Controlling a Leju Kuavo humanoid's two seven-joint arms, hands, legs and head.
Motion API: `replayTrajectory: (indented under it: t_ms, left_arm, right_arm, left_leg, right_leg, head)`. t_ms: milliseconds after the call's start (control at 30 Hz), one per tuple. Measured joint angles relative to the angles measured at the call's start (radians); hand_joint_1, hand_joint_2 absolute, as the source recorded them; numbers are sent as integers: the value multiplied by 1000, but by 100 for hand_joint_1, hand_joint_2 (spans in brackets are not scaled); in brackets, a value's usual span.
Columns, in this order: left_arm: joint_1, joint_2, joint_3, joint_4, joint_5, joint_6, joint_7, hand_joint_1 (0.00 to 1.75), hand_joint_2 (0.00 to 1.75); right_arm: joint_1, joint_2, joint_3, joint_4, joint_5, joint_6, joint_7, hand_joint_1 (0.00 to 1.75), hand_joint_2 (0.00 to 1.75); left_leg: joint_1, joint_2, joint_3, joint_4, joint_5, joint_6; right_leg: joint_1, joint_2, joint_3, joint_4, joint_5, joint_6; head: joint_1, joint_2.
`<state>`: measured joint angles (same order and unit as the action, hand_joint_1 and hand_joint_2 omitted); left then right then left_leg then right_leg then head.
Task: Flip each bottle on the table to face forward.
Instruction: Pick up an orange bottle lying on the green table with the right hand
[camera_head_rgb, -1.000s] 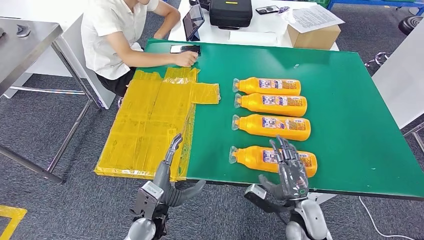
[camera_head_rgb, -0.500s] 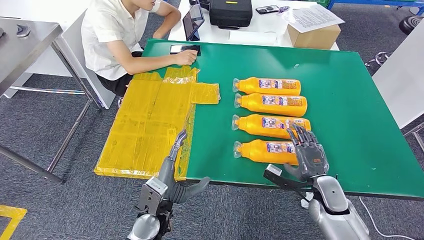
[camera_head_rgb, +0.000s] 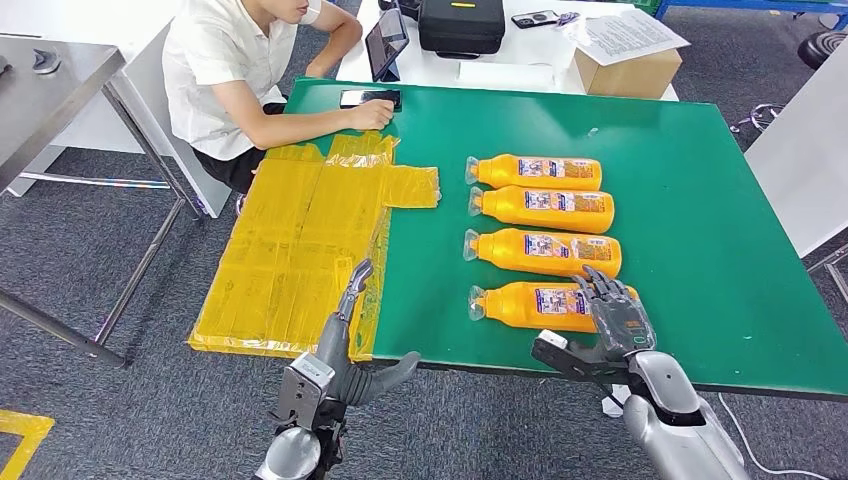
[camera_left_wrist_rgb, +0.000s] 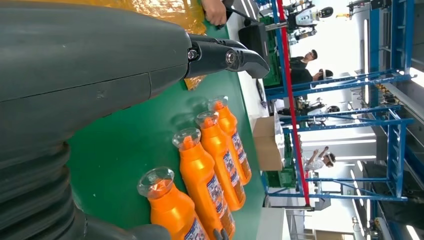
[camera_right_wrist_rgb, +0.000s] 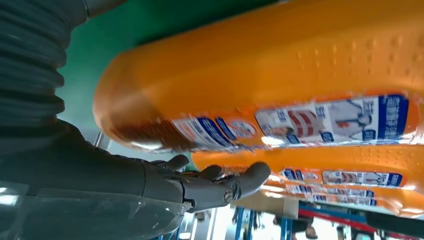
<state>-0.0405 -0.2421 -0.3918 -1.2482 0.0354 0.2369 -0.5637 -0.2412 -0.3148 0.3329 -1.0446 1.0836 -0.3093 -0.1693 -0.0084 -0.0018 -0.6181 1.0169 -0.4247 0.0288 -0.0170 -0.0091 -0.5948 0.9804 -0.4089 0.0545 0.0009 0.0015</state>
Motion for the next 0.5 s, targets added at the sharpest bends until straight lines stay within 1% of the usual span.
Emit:
replayTrajectory:
  t_ms: [133, 300, 400, 500]
  left_arm:
    - [1, 0, 0, 0, -1, 0, 5, 0, 175]
    - [7, 0, 0, 0, -15, -6, 19, 0, 175]
    - [12, 0, 0, 0, -19, -7, 23, 0, 175]
    - [17, 0, 0, 0, -24, -8, 26, 0, 175]
  right_arm:
    - [-5, -13, 16, 7, -7, 36, 25, 0, 175]
    - [-4, -24, 30, 6, 5, 81, 92, 0, 175]
    - [-3, -27, 32, 5, 25, 82, 124, 0, 175]
    - [-3, -28, 31, 8, 54, 64, 154, 0, 175]
  left_leg:
    - [0, 0, 0, 0, 0, 0]
    - [0, 0, 3, 0, 0, 0]
    - [0, 0, 5, 0, 0, 0]
    - [0, 0, 5, 0, 0, 1]
  right_leg:
    - [0, 0, 0, 0, 0, 0]
    - [0, 0, 3, -1, 0, 0]
    - [0, 0, 4, -1, 0, 0]
    - [0, 0, 4, -1, 0, 0]
  head:
    - [0, 0]
    - [0, 0]
    - [0, 0]
    - [0, 0]
